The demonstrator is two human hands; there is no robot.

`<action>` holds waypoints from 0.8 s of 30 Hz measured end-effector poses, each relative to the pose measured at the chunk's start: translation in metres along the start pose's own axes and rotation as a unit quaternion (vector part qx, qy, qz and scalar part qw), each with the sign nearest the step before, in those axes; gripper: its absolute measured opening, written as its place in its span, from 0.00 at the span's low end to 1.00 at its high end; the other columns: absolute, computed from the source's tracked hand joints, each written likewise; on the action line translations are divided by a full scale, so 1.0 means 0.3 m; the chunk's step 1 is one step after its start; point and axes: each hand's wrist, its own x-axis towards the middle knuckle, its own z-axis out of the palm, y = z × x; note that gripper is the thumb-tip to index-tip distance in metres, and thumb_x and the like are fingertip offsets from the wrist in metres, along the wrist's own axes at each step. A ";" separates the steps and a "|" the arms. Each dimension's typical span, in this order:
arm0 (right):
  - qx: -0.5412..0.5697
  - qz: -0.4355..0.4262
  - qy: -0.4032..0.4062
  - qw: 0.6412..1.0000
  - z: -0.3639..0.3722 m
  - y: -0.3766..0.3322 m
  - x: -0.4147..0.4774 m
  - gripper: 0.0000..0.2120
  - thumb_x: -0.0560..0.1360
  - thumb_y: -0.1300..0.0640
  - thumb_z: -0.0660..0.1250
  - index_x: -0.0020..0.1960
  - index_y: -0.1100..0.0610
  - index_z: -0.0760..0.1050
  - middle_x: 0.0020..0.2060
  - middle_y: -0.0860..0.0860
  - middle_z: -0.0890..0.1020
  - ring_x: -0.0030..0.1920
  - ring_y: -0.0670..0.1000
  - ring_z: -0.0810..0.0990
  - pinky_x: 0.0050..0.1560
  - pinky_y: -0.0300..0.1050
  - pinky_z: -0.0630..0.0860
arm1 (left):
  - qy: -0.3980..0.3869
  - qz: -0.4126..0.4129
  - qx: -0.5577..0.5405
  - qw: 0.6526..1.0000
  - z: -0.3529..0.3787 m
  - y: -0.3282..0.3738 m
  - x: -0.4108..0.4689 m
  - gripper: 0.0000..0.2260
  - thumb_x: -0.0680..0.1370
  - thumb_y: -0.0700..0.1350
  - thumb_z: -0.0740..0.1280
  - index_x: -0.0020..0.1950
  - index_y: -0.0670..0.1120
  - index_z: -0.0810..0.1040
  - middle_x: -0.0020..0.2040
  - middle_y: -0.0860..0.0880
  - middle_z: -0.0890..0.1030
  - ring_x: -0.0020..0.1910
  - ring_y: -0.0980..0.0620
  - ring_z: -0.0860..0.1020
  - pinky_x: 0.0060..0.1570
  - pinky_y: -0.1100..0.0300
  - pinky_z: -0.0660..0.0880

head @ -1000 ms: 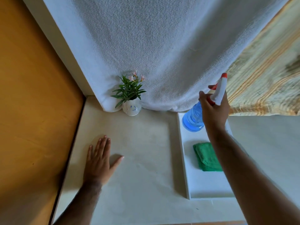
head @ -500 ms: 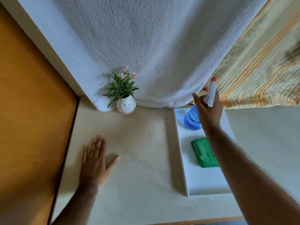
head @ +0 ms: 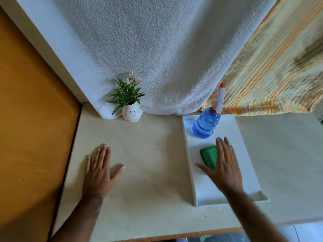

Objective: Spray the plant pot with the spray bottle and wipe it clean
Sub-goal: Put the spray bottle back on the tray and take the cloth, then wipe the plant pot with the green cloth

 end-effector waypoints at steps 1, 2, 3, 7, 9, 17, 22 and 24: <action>-0.020 -0.003 -0.024 1.000 0.011 0.009 -0.039 0.50 0.73 0.28 0.61 0.79 0.65 0.59 0.79 0.60 0.63 0.81 0.57 0.55 0.77 0.59 0.59 | 0.000 -0.001 -0.001 1.000 0.000 0.001 -0.001 0.41 0.77 0.67 0.59 0.81 0.40 0.65 0.82 0.41 0.67 0.79 0.41 0.69 0.79 0.37 0.62; -0.031 0.007 -0.046 0.998 0.021 0.017 -0.068 0.48 0.75 0.30 0.60 0.79 0.65 0.58 0.79 0.60 0.62 0.80 0.58 0.56 0.77 0.60 0.60 | 0.000 -0.003 -0.001 1.000 -0.001 0.001 0.000 0.41 0.77 0.67 0.59 0.81 0.40 0.65 0.82 0.41 0.67 0.79 0.41 0.69 0.79 0.37 0.62; -0.039 0.022 -0.065 0.997 0.028 0.024 -0.087 0.46 0.76 0.31 0.58 0.80 0.64 0.58 0.79 0.60 0.61 0.80 0.58 0.56 0.77 0.59 0.61 | 0.000 -0.004 0.000 1.000 -0.002 0.003 0.000 0.41 0.77 0.67 0.59 0.81 0.40 0.65 0.82 0.41 0.67 0.79 0.41 0.69 0.79 0.37 0.62; -0.046 0.041 -0.091 0.994 0.041 0.047 -0.106 0.37 0.79 0.42 0.64 0.80 0.63 0.60 0.79 0.60 0.63 0.79 0.59 0.61 0.77 0.57 0.61 | -0.010 -0.007 0.000 1.000 -0.006 0.009 0.003 0.41 0.77 0.68 0.58 0.81 0.40 0.65 0.82 0.41 0.67 0.79 0.40 0.69 0.79 0.37 0.61; -0.046 0.034 -0.093 0.994 0.045 0.046 -0.097 0.35 0.77 0.53 0.72 0.78 0.65 0.63 0.77 0.62 0.66 0.77 0.61 0.64 0.75 0.60 0.63 | -0.010 -0.008 0.006 1.000 -0.005 0.008 0.002 0.40 0.78 0.68 0.58 0.81 0.40 0.65 0.82 0.41 0.68 0.79 0.41 0.69 0.79 0.37 0.62; 0.043 0.098 -0.054 0.993 -0.022 -0.078 -0.002 0.25 0.79 0.66 0.67 0.75 0.65 0.68 0.74 0.60 0.71 0.75 0.59 0.69 0.71 0.57 0.69 | -0.002 -0.010 0.002 1.000 0.005 -0.002 -0.002 0.39 0.79 0.68 0.58 0.81 0.42 0.65 0.82 0.43 0.68 0.80 0.43 0.68 0.78 0.37 0.64; 0.135 -0.072 -0.013 0.988 -0.013 -0.353 0.160 0.27 0.77 0.68 0.70 0.75 0.63 0.69 0.75 0.59 0.71 0.74 0.57 0.70 0.72 0.49 0.68 | -0.023 -0.011 0.006 1.000 0.002 -0.001 0.003 0.40 0.79 0.69 0.58 0.81 0.42 0.65 0.82 0.43 0.67 0.80 0.44 0.68 0.77 0.37 0.65; 0.143 -0.135 -0.021 0.980 0.023 -0.467 0.234 0.26 0.77 0.70 0.68 0.75 0.65 0.69 0.75 0.61 0.70 0.76 0.59 0.67 0.75 0.50 0.64 | -0.038 -0.017 -0.007 0.999 0.003 -0.004 0.008 0.40 0.78 0.69 0.57 0.81 0.42 0.65 0.82 0.43 0.66 0.80 0.43 0.67 0.78 0.36 0.63</action>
